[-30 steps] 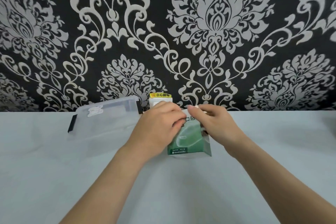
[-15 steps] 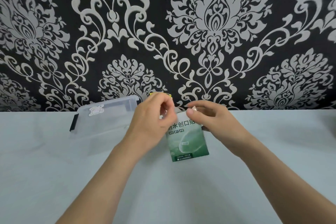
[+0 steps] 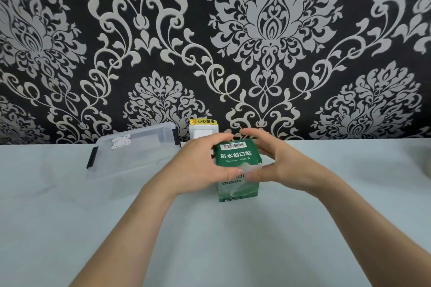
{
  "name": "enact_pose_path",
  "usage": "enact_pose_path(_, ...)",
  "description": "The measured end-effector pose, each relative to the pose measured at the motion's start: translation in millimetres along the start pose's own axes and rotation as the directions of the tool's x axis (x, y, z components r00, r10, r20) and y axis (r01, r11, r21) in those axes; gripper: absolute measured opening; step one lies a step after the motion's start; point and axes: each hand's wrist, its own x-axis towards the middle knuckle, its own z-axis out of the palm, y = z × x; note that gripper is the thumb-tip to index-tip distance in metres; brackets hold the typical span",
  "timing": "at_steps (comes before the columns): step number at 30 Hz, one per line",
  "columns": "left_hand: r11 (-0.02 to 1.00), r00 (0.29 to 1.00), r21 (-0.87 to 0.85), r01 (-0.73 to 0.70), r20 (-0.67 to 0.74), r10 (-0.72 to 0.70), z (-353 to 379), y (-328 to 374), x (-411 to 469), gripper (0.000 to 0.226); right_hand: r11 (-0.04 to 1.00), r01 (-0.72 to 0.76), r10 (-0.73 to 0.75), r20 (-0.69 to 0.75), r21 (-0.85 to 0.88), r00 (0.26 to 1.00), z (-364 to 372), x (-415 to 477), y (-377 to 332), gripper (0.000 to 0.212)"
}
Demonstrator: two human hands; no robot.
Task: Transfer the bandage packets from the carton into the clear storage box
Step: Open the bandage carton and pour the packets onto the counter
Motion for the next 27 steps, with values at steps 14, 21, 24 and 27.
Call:
enact_pose_path(14, 0.852, 0.831, -0.510, 0.115, -0.421, -0.364, 10.3, -5.1, 11.1, 0.017, 1.000, -0.015, 0.015, -0.001, -0.020, 1.000, 6.9, 1.6, 4.4, 0.101)
enact_pose_path(21, 0.959, 0.897, 0.226, 0.171, -0.438, -0.056, 8.9, -3.4, 9.9, 0.020, 1.000, -0.028, 0.030, -0.190, 0.012, 0.981, 14.5, -2.7, -9.0, 0.081)
enact_pose_path(24, 0.947, 0.962, 0.185, 0.261, -0.136, -0.238, 5.6, 7.4, 4.9, 0.073, 1.000, 0.003, -0.008, -0.261, -0.019, 0.965, 15.5, -4.0, -10.8, 0.060)
enact_pose_path(27, 0.927, 0.962, 0.261, 0.270, -0.045, -0.268, 10.5, 18.6, 1.0, 0.090, 0.998, 0.033, -0.051, -0.316, -0.061, 0.948, 14.2, -6.0, -11.5, 0.042)
